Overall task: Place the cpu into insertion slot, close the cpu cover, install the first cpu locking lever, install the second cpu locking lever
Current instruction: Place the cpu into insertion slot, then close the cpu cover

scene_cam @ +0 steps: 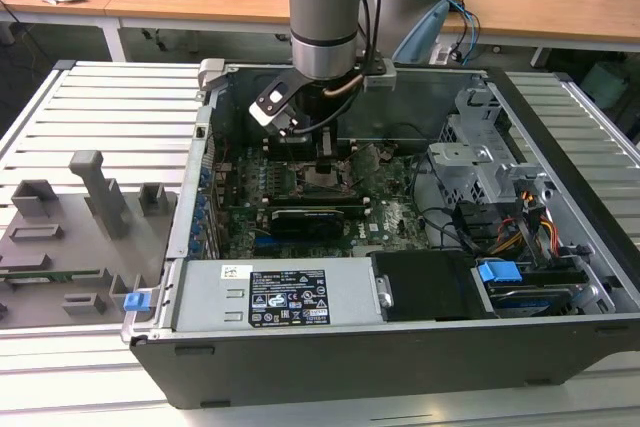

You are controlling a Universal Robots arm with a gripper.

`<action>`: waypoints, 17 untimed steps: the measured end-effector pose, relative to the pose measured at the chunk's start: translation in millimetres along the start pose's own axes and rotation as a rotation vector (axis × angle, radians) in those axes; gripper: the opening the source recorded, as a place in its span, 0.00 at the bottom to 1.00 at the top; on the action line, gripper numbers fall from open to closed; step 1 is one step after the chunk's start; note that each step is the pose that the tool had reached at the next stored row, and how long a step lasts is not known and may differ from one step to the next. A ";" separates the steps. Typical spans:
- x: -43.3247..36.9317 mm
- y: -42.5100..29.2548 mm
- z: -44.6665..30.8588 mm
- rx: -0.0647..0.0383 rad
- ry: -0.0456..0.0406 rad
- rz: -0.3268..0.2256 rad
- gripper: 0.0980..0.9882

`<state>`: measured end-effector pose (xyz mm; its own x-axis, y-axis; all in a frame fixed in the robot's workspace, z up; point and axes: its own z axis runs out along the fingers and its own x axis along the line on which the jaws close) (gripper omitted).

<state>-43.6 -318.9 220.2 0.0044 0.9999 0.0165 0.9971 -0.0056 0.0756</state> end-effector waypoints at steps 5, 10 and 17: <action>0.1 0.2 -2.7 0.000 0.0001 0.000 0.01; 0.1 0.4 -4.3 0.000 0.0001 0.000 0.01; 0.1 0.5 -6.7 0.000 0.0001 0.000 0.01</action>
<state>-43.6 -318.8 227.0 0.0043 0.9999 0.0166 0.9971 -0.0056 0.0754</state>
